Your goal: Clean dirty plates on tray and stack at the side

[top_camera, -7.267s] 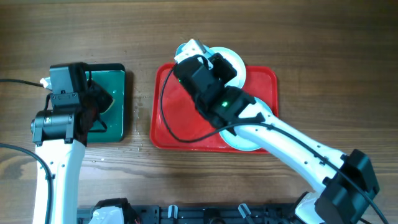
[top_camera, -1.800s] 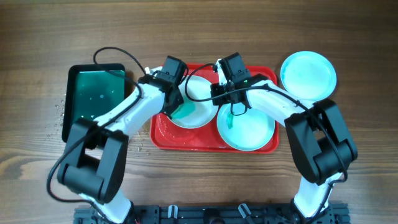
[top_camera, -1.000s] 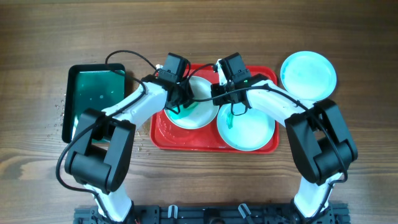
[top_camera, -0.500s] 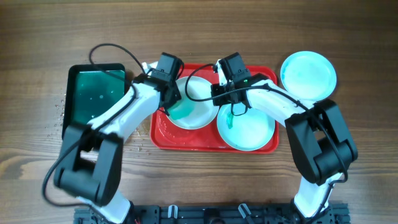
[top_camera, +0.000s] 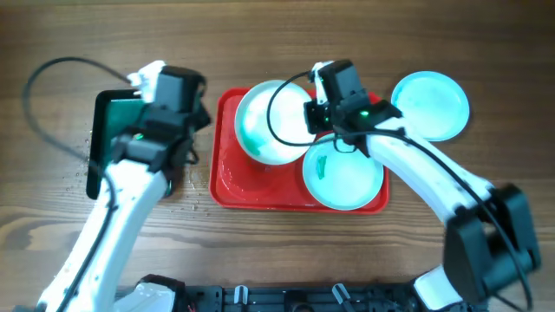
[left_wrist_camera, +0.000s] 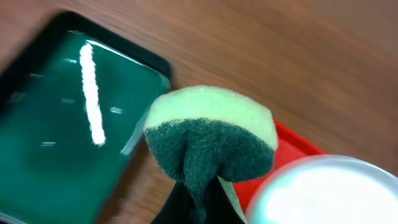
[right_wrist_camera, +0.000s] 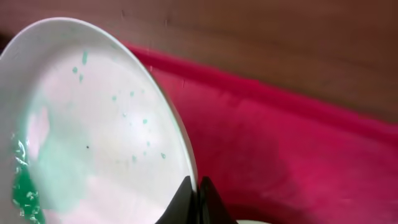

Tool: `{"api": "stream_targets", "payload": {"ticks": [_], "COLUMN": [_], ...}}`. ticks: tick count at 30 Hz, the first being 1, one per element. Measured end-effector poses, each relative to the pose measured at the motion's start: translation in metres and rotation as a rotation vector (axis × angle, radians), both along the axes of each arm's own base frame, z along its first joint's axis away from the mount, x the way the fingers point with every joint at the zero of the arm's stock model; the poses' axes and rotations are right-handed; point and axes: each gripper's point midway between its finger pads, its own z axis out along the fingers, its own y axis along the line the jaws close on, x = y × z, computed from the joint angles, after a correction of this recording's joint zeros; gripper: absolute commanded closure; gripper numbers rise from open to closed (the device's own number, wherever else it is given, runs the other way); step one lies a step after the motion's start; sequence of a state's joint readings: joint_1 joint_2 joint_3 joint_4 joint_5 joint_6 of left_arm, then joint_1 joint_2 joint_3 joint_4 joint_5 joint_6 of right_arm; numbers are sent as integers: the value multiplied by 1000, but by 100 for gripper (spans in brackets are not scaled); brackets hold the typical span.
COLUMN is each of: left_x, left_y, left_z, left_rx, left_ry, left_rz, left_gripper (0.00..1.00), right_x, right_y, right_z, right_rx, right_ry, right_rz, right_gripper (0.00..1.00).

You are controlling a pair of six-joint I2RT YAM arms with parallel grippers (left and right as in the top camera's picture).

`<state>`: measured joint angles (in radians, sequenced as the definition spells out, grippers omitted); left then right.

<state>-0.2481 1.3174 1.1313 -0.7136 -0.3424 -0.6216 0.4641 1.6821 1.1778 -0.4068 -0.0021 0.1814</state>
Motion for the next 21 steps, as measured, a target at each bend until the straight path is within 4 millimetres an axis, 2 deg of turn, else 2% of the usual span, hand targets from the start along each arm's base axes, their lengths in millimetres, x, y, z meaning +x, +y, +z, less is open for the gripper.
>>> {"api": "stream_targets", "payload": {"ticks": [1, 5, 8, 9, 13, 14, 21], "left_x": [-6, -20, -28, -28, -31, -31, -33], "left_y": [15, 47, 62, 63, 68, 68, 68], "left_z": [6, 13, 10, 9, 7, 7, 6], "left_rx": [3, 4, 8, 7, 6, 6, 8], "left_ry": [-5, -2, 26, 28, 39, 39, 49], "left_rz": [39, 138, 185, 189, 207, 207, 207], "left_gripper": [96, 96, 96, 96, 96, 96, 96], "right_x": [1, 4, 2, 0, -7, -12, -45], "right_y": [-5, -20, -21, -17, 2, 13, 61], "right_z": [15, 61, 92, 106, 135, 149, 190], "right_rx": [-17, -129, -270, -350, -576, -676, -919], "right_ry": [-45, -210, -352, -422, -584, -649, -848], "right_rz": [-5, 1, 35, 61, 132, 165, 296], "right_gripper": [96, 96, 96, 96, 96, 96, 96]}}
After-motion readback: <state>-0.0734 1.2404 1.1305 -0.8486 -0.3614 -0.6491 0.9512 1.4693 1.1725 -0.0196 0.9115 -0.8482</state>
